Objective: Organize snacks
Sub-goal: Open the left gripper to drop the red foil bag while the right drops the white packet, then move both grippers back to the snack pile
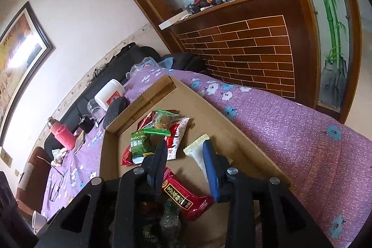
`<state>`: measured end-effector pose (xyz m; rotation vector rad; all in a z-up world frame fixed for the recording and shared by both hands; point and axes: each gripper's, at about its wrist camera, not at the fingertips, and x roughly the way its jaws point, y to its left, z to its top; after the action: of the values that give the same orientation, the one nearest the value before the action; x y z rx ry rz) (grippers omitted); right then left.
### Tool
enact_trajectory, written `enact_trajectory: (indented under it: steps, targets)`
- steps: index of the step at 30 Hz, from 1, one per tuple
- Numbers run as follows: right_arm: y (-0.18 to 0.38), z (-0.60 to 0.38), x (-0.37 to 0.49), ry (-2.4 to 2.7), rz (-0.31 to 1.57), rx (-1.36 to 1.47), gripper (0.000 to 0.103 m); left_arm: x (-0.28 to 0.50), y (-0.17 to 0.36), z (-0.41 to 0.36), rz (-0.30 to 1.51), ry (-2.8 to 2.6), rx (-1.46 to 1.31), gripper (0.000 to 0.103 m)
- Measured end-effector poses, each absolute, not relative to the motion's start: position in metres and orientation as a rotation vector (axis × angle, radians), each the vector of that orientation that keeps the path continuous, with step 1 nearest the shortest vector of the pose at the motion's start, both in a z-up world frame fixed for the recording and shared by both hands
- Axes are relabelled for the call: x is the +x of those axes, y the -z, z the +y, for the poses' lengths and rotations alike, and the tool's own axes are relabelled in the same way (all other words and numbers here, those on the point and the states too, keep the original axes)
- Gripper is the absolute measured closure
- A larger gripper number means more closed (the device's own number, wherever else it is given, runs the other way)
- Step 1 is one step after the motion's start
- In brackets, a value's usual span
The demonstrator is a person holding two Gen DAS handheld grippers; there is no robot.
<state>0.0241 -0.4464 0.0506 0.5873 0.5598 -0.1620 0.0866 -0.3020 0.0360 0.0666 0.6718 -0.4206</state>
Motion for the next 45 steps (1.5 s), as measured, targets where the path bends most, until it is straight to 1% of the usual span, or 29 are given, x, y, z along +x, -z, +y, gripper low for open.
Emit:
enact_trajectory:
  steps: [5,8,9,29,35,37,45]
  targets:
    - [-0.052,-0.449,0.021,0.164,0.544,0.598,0.069,0.082,-0.044,-0.303,0.658,0.414,0.083,0.05]
    - [-0.054,-0.449,0.02,0.176,0.534,0.594,0.064,0.078,-0.049,-0.304,0.652,0.405,0.103,0.049]
    - [-0.054,-0.449,0.019,0.177,0.531,0.595,0.063,0.077,-0.05,-0.304,0.651,0.403,0.108,0.049]
    - [-0.056,-0.444,0.018,0.195,0.521,0.556,0.062,0.058,-0.063,-0.285,0.636,0.397,0.11,0.048]
    - [-0.056,-0.441,0.019,0.204,0.525,0.536,0.062,0.054,-0.075,-0.266,0.602,0.372,0.116,0.046]
    - [-0.056,-0.441,0.02,0.208,0.526,0.532,0.062,0.054,-0.079,-0.257,0.591,0.357,0.106,0.043]
    - [-0.055,-0.439,0.019,0.221,0.528,0.515,0.062,0.059,-0.091,-0.201,0.577,0.272,0.042,0.042]
